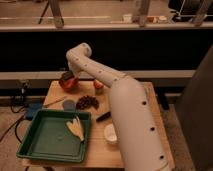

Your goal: Place eraser in red bowl

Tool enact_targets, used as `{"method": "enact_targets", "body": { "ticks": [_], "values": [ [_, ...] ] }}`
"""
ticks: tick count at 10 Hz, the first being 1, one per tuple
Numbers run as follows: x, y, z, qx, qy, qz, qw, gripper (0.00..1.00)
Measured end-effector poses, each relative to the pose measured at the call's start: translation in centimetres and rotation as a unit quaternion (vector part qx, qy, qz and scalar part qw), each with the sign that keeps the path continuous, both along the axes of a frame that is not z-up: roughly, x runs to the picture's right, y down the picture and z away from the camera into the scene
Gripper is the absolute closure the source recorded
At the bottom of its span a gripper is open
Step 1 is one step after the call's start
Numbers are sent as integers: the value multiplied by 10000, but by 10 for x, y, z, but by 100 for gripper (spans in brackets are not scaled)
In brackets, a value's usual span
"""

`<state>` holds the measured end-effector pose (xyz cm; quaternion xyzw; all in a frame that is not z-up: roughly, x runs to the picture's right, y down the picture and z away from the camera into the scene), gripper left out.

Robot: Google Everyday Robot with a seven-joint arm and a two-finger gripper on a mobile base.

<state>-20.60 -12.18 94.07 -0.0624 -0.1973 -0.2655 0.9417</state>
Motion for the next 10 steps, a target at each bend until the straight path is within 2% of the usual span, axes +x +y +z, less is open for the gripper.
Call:
{"method": "enact_targets", "body": {
  "ticks": [3, 7, 10],
  "values": [
    [-9, -3, 4, -93, -178, -154, 9997, 98],
    [-5, 0, 7, -151, -213, -202, 9995, 96],
    [-2, 1, 10, -187, -199, -173, 9995, 69]
  ]
}}
